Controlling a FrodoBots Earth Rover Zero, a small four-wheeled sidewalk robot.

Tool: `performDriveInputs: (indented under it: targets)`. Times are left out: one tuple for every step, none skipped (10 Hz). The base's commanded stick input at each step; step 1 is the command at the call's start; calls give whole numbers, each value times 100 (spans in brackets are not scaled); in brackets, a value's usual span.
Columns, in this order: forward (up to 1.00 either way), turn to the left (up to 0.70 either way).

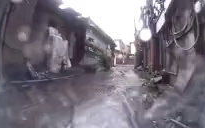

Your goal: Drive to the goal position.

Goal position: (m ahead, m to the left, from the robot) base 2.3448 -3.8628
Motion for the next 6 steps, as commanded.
performDriveInputs:
  targets:
    - [70, 0]
    - [70, 0]
    - [70, -12]
    - [70, -27]
    - [70, -19]
    - [70, -11]
